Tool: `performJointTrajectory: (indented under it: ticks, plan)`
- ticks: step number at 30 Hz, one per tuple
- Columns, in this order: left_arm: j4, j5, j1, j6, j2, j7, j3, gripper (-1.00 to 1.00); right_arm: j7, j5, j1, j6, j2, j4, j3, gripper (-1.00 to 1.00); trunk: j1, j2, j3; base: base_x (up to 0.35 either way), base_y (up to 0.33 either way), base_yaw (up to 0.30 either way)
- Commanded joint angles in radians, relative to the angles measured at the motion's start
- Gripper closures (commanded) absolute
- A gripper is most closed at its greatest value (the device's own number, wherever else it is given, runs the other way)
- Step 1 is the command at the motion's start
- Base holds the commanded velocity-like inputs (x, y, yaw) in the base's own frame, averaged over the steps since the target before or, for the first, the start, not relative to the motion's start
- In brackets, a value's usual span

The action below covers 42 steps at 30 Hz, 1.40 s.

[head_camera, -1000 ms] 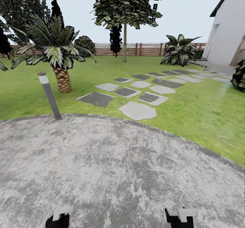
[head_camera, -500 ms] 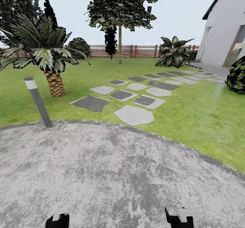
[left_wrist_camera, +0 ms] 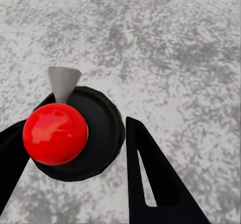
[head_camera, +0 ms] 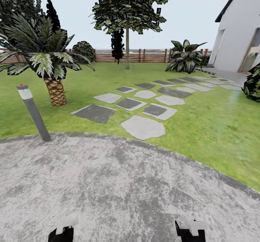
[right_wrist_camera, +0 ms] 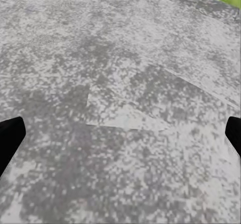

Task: In the garden, pick up the pesticide atomizer on the floor and spray pesticide onto both trees until each tree trunk is fully covered.

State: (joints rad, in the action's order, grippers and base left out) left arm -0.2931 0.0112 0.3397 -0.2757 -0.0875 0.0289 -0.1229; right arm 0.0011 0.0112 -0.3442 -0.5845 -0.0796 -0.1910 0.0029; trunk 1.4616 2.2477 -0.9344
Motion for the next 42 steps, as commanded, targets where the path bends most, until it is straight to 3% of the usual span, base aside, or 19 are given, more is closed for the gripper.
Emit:
performJointTrajectory:
  ticks: [1,42]
  plan:
    - [0.0,0.001,0.001,-0.003,0.0,0.002,0.0,1.0,0.0,0.001,-0.001,-0.003,0.0,0.001,0.0,-1.0,0.0,0.0,-0.001,0.34,0.0,0.0]
    - [0.001,0.001,0.0,-0.003,0.0,0.002,0.0,1.0,-0.002,0.001,0.0,-0.002,0.0,0.001,0.0,-1.0,0.0,0.0,-0.001,0.34,0.0,0.0]
